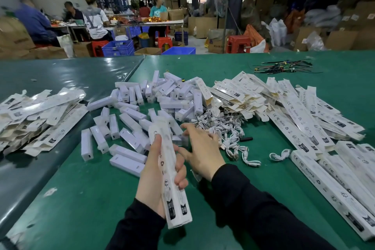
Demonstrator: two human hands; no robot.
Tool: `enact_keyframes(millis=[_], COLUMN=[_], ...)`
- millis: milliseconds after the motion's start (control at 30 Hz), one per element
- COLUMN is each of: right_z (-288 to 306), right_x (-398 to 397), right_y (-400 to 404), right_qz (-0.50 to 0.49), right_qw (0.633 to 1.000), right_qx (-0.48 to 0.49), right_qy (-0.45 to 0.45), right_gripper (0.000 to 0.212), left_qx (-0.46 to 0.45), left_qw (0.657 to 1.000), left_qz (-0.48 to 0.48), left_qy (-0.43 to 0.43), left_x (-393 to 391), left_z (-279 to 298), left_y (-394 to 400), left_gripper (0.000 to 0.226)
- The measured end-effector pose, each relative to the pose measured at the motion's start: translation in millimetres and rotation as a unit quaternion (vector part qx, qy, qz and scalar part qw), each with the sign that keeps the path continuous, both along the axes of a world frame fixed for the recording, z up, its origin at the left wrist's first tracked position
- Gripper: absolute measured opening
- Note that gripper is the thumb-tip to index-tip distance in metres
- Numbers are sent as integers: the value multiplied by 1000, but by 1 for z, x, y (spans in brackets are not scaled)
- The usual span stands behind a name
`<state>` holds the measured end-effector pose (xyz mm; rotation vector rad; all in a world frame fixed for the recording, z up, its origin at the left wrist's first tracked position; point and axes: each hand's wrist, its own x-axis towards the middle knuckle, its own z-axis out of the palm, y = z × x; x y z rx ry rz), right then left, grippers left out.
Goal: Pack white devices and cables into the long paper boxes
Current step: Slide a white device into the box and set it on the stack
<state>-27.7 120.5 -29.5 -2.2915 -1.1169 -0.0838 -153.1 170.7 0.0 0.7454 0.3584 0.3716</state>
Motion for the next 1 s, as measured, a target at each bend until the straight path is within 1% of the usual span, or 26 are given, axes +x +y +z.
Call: enact_keyframes(millis=[67,133,200,233,300,367,400,433,500,567,600,667,700,767,800,833,933,1000], right_z=[0,2,4,6,14,23,28,31,36,39,40,40,40,40,40,40,40,42], right_x=[3,5,6,7,7,7,6,6,6,10,12,17,18,18,16,15,15,14], right_y=[4,1,-8,-15,-31,-52,-63,-74,-97,-115,-121,-127,-127,-126,-126,-126,-127,-128], right_qz=[-14,-22,-21,-14,5,4,-9,-21,-37,-52,-60,-69,-59,-6,24,44,64,60], right_qw=[999,998,995,995,1000,992,977,952,887,826,792,724,692,623,606,608,650,657], right_qx=[-6,-47,-92,-90,-26,78,135,196,306,382,414,454,466,496,497,486,441,439], right_qy=[-29,-44,-41,-33,4,102,164,233,345,412,445,515,548,605,621,626,615,610], right_gripper=[43,32,25,23,16,9,8,10,21,30,29,25,27,35,39,42,48,44], left_qx=[-20,-41,-44,-41,-35,-34,-33,-30,-15,26,55,107,122,133,133,128,114,123], left_qw=[1000,999,998,999,999,999,999,999,999,998,997,991,989,986,984,982,973,964], left_qz=[-18,-31,-32,-29,-26,-29,-32,-36,-44,-51,-55,-62,-69,-92,-111,-134,-202,-235], left_qy=[-9,-17,-14,-11,-7,-5,-4,-4,1,19,31,50,51,40,33,26,10,1], left_x=[-1,-2,-1,-1,-1,-1,0,0,0,1,1,2,2,3,2,2,0,3], left_z=[0,-1,-2,-3,-5,-6,-7,-7,-7,-6,-7,-8,-9,-12,-12,-12,-15,-18], left_y=[1,2,2,2,1,0,0,0,-2,-6,-8,-13,-14,-15,-15,-15,-14,-14], left_gripper=[51,54,54,53,51,50,49,49,49,47,49,60,64,63,58,52,42,43])
